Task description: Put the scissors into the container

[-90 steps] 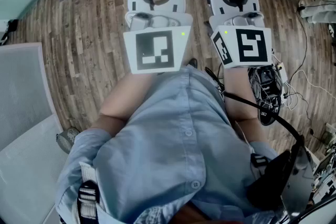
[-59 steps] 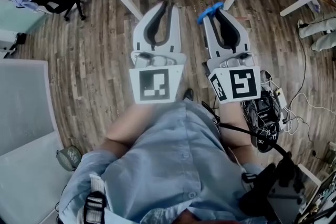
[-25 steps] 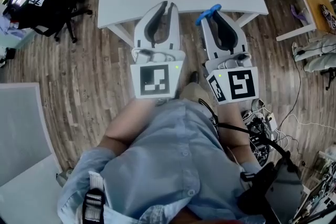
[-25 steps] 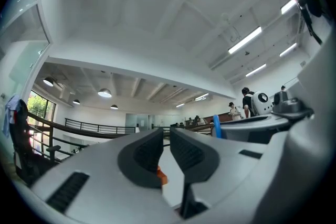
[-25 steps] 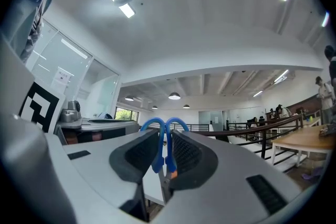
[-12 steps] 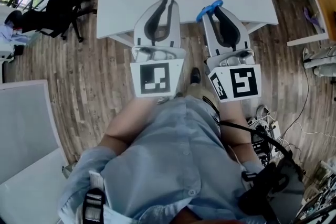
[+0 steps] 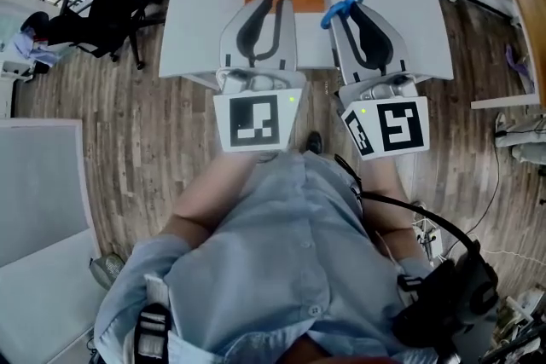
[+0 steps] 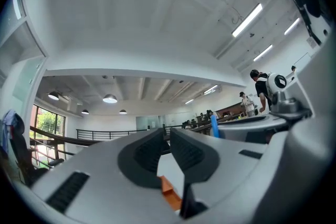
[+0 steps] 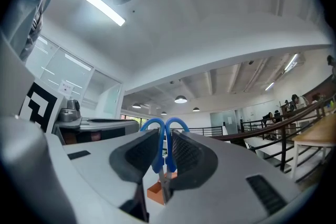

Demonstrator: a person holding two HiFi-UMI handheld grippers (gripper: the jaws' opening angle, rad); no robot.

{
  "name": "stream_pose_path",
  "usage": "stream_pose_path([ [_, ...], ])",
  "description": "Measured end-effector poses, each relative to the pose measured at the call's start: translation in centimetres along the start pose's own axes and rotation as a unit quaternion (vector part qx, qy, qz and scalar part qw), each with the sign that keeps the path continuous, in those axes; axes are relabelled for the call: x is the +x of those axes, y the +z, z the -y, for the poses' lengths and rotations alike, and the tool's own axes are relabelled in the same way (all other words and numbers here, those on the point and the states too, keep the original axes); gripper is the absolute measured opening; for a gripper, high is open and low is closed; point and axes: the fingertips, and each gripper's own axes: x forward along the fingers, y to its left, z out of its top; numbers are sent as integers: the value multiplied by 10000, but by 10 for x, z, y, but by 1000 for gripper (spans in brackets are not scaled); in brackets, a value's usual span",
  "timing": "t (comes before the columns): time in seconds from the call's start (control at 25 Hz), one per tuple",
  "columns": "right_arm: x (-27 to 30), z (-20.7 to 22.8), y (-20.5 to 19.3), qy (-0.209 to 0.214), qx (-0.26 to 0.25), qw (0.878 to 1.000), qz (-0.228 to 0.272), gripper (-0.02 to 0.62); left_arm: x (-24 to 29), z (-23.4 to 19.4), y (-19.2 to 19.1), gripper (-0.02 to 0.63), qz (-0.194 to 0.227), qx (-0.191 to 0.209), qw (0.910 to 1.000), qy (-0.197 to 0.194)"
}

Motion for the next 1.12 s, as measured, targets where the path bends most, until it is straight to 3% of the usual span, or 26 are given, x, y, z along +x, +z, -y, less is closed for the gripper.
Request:
stream_pose_path([
  [0.52,47,14,-7,554,-159,9983,-28,86,28,-31,-18,44,-24,-126,9977,661],
  [1.12,162,65,-74,721,-172,9960,-505,86,133,-96,-100,44,-546,-324,9940,892],
])
